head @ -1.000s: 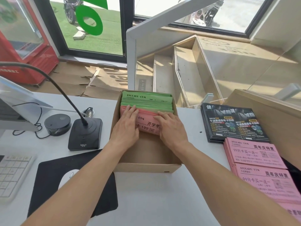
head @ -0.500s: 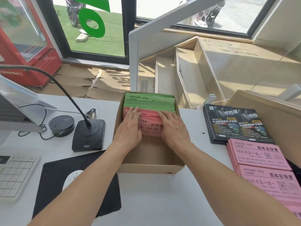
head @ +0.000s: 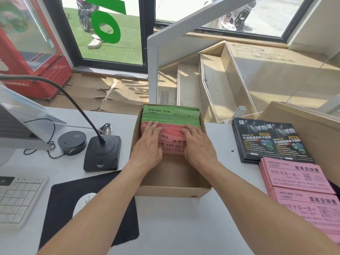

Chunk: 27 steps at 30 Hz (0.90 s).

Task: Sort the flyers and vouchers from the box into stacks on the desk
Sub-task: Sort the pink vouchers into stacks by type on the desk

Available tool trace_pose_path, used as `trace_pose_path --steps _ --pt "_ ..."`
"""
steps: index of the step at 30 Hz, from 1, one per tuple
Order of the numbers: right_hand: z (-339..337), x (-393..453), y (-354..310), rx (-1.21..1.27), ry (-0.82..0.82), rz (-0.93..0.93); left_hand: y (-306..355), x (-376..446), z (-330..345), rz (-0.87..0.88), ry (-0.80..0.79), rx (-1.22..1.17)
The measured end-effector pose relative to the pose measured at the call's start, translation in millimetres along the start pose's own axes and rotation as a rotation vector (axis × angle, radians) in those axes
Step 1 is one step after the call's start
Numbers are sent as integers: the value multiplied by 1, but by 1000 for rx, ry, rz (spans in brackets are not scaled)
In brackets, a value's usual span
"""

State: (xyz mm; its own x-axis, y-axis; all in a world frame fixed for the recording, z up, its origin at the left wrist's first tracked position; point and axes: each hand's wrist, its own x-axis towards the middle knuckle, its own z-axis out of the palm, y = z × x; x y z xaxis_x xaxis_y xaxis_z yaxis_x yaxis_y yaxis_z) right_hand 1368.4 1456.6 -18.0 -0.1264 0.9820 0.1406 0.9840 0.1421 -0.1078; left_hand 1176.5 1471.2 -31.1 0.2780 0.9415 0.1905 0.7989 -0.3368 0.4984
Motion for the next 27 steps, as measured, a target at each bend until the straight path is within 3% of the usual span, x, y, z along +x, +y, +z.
trace_pose_path --steps 22,27 --pt "-9 -6 -1 3 -66 -17 -2 1 2 24 24 102" --pt "-6 -5 0 6 11 -55 -4 1 4 23 23 106"
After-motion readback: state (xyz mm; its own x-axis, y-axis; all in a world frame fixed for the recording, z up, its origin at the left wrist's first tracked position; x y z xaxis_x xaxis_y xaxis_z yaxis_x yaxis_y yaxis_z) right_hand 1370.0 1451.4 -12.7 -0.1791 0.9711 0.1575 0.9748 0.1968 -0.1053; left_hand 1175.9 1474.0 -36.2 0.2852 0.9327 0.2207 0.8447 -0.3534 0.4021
